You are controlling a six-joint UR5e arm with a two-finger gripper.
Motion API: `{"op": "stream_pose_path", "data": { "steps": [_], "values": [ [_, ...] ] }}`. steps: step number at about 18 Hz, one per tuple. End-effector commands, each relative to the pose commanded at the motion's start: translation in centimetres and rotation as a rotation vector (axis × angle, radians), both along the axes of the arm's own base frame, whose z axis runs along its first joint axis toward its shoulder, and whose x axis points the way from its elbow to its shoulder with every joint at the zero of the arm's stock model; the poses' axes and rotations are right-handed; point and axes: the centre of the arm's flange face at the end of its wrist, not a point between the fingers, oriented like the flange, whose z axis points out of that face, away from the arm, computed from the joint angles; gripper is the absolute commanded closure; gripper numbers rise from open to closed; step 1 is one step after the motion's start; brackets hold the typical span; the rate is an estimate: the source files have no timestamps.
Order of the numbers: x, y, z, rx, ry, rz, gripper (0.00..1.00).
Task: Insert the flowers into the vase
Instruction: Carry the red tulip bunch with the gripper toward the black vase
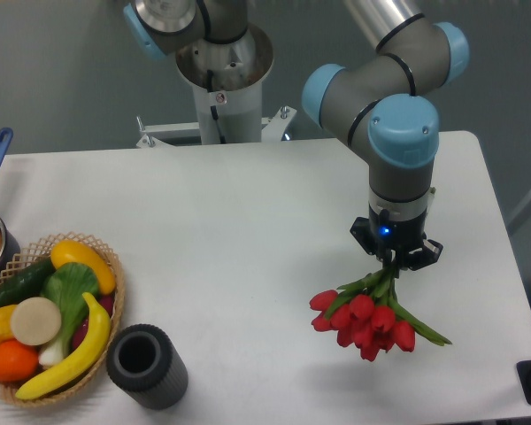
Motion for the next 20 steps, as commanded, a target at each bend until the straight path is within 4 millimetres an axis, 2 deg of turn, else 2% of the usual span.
{"op": "stream_pose_path", "data": {
  "steps": [2, 4, 5, 9, 11, 13, 18, 20],
  "values": [
    [0.3, 0.3, 0.2, 0.020, -0.007, -0.007, 1.00],
    [1.1, 0.6, 1.9, 0.081, -0.011, -0.004, 1.00],
    [1.6, 0.9, 2.2, 0.103, -0.021, 0.007, 1.00],
    [5.0, 4.7, 3.8, 0.240, -0.063, -0.022, 1.00],
    [7.1, 7.2, 4.5, 0.396, -0.172, -0.058, 1.00],
    [8.3, 8.4, 5.0, 0.525, -0.289, -0.081, 1.00],
    [9.4, 10.5, 7.7, 0.739, -0.331, -0.182, 1.00],
    [9.5, 11.1, 8.0, 0.794, -0.344, -0.219, 1.00]
  ]
}}
